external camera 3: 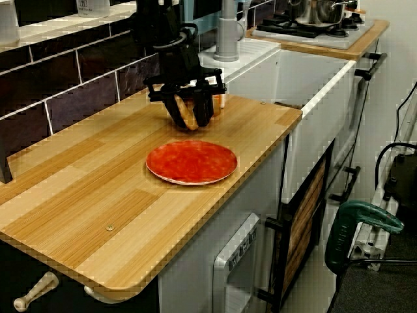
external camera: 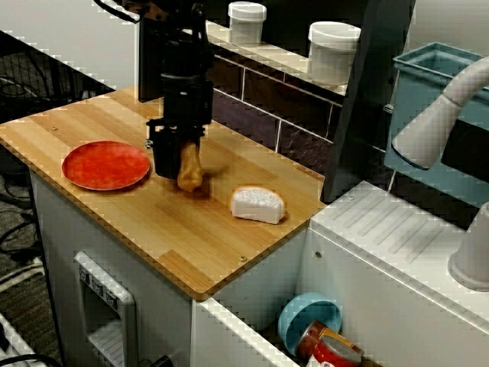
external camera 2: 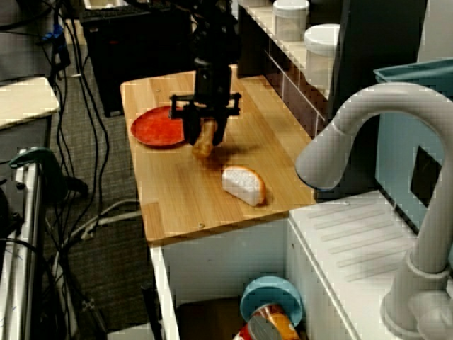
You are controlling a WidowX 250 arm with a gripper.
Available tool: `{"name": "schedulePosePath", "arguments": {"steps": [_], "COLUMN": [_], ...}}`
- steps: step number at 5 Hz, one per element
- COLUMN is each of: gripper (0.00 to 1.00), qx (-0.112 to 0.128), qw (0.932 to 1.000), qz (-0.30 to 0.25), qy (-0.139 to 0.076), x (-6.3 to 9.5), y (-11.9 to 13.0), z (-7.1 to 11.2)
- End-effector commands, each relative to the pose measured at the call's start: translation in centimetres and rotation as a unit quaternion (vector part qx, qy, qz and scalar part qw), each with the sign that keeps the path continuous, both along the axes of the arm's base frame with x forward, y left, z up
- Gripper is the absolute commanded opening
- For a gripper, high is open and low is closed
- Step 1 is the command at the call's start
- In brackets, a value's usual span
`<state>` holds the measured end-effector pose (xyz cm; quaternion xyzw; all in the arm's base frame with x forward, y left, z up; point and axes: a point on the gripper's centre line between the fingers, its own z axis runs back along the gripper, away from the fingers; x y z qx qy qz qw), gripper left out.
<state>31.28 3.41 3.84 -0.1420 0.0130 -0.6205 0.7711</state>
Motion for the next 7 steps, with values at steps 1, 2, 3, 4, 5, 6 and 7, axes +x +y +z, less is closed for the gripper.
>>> {"name": "schedulePosePath", "arguments": {"steps": [1, 2, 3, 4, 5, 6, 7], "gripper": [0.00, 0.00, 0.00, 0.00, 0.00, 0.00, 0.00], "qx": [-0.009, -0.004, 0.009, 0.030, 0.059, 0.070, 0.064], "qw": [0.9970, 0.9953, 0.9921, 0.9897, 0.9850, 0.9845, 0.9863], "qz": [0.036, 0.071, 0.103, 0.109, 0.120, 0.120, 0.111], "qy": [-0.067, -0.065, -0.071, -0.088, -0.109, -0.107, -0.103], "x": [-1.6, -2.2, -2.5, -2.9, -3.0, -2.7, -2.7], "y": [4.9, 8.2, 11.3, 13.2, 13.1, 11.9, 10.4], "z": [5.7, 6.0, 5.1, 3.7, 2.6, 2.2, 2.0]}}
